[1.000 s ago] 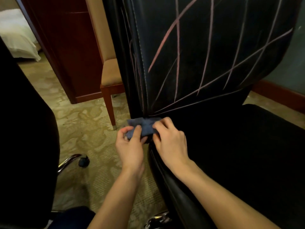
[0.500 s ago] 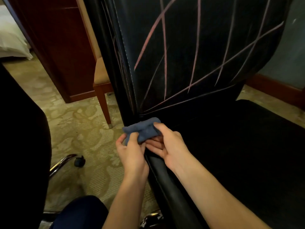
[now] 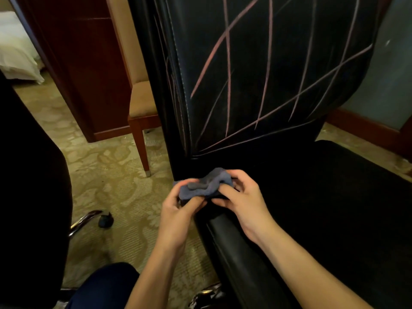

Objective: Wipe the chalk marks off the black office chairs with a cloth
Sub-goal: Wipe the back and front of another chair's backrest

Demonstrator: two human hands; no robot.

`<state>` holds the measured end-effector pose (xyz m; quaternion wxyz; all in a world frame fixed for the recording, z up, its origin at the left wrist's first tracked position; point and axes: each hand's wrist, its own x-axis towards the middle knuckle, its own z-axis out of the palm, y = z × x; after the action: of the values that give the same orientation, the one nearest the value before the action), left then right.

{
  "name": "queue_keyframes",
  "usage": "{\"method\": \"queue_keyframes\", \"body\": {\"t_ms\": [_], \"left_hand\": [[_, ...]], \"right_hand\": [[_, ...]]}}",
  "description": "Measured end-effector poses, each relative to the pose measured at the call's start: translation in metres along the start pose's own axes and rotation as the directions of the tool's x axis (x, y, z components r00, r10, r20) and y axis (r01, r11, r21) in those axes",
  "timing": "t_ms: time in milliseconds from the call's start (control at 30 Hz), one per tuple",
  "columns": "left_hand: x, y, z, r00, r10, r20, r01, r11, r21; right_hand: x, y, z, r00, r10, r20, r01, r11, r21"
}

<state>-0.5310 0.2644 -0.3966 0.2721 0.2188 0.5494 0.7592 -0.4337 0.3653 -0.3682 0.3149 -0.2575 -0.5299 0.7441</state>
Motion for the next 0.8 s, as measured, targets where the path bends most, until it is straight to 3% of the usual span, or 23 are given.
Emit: {"method": "queue_keyframes", "body": {"t_ms": [133,267,333,500,633,800], "left_hand": [[-0.003,0.004,-0.005,0.998,0.053,0.032,-0.052,0.999,-0.007],[-0.007,0.011,-0.009,0.985,0.163,0.057,-0.169,0.975,0.142],[-0.011,0.011,-0.008,0.971,0.238,-0.001,-0.232,0.949,0.211],[-0.024,0.002,-0.002,0.890,0.440,-0.123,-0.345,0.822,0.453],[-0.028,0.000,-0.008,0.804,0.595,-0.008,-0.513,0.700,0.497],[-0.020,-0.010,-0.022,0.888,0.432,0.157,-0.455,0.777,0.434]], "right_hand": [[-0.005,-0.005,-0.008,0.995,-0.054,0.081,0.054,0.999,0.002],[-0.013,-0.007,-0.014,0.980,-0.138,0.143,0.139,0.990,0.001],[-0.017,-0.005,-0.015,0.979,-0.150,0.135,0.157,0.987,-0.036],[-0.025,0.003,-0.016,0.976,-0.191,0.105,0.211,0.948,-0.238],[-0.032,0.008,-0.024,0.953,-0.223,0.206,0.284,0.896,-0.342],[-0.030,0.008,-0.031,0.942,-0.228,0.247,0.296,0.910,-0.292]]}}
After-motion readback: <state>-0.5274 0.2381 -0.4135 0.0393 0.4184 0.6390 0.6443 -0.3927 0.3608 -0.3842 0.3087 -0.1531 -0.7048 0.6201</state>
